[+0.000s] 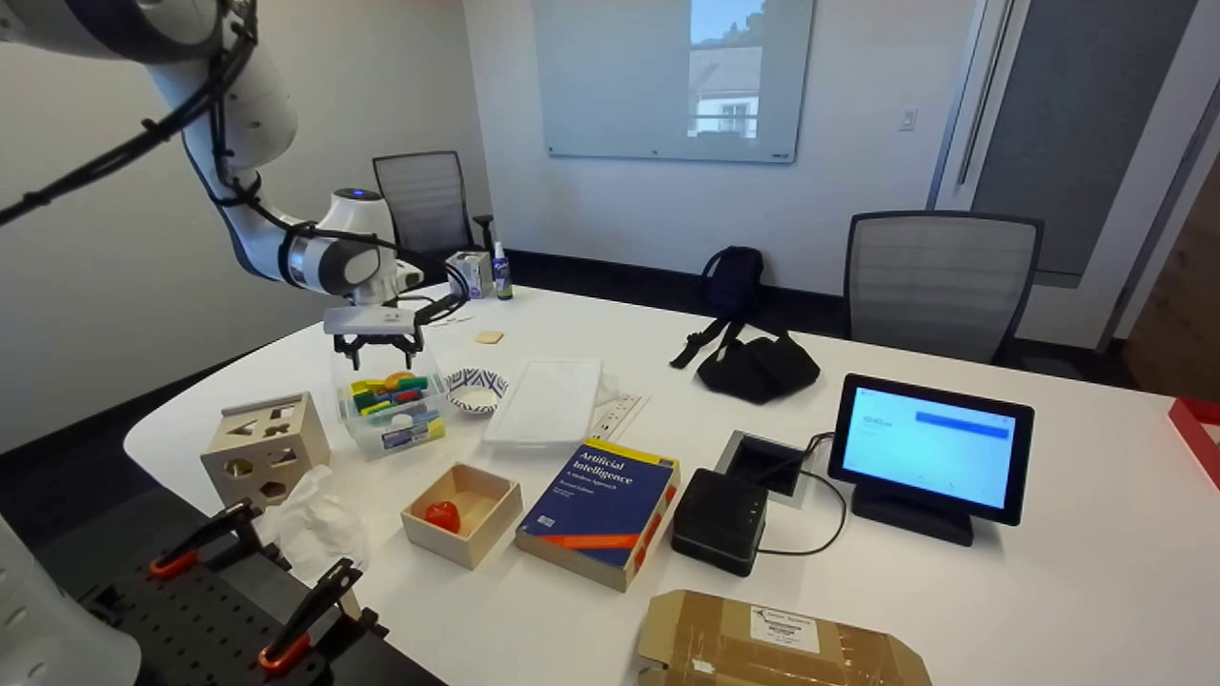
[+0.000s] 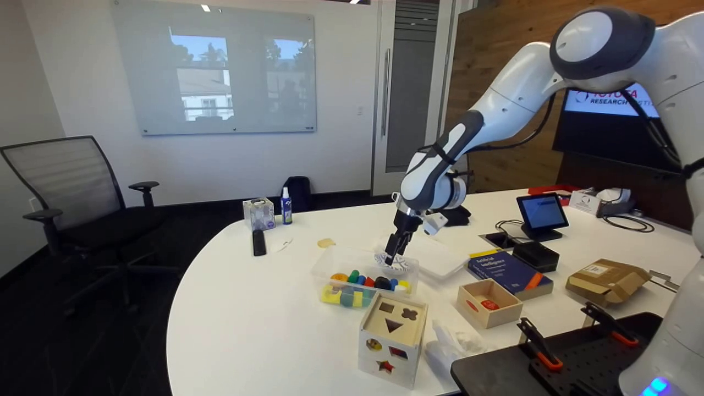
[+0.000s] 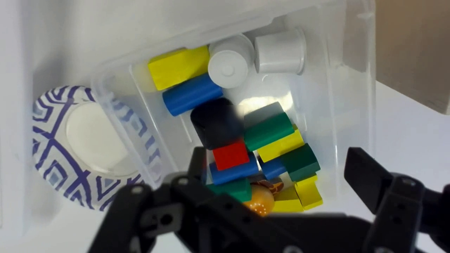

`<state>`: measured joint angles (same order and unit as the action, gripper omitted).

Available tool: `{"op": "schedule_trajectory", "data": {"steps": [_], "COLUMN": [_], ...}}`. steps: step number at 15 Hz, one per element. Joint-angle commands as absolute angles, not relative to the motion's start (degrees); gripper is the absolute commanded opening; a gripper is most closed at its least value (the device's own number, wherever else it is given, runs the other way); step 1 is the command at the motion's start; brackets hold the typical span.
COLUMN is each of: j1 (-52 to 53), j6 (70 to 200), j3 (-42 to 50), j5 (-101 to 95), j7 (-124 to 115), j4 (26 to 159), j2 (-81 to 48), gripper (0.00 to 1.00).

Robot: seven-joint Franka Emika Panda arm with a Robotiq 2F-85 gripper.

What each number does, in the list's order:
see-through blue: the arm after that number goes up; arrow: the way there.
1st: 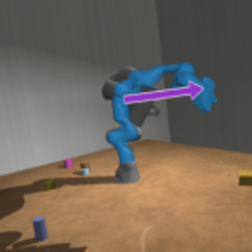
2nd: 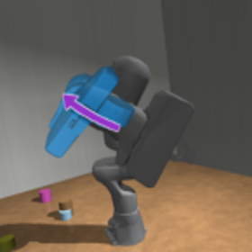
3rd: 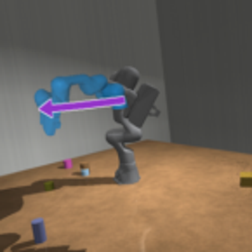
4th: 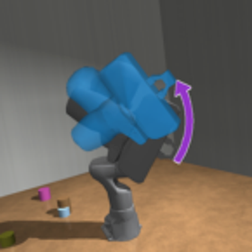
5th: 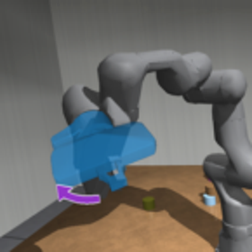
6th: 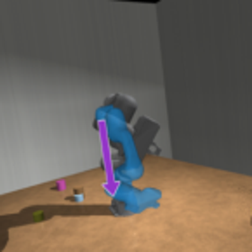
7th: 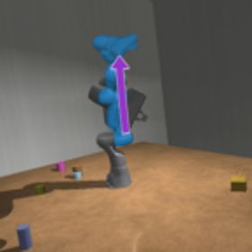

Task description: Take the black object out of the plastic box and put it in the wooden box

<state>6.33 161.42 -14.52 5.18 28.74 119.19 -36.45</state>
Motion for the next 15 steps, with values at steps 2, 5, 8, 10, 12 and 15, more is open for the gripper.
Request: {"op": "schedule_trajectory", "data": {"steps": [2,5,8,10,12,15], "j1": [8.7,10.2,11.7,12.8,14.3,16.5], "j6": [162.9,163.1,164.2,165.3,167.2,169.5], "j3": [-13.2,-12.3,-11.1,-10.0,-8.5,-6.3], "j5": [-3.1,-7.0,-9.9,-11.2,-13.0,-14.9], "j7": [23.8,22.1,20.9,20.0,19.2,17.9], "j4": [111.6,107.7,104.7,103.3,102.1,101.0], "j2": [-44.5,-48.2,-51.2,-52.9,-54.5,-56.5], "gripper": [1.0,1.0,1.0,1.0,1.0,1.0]}}
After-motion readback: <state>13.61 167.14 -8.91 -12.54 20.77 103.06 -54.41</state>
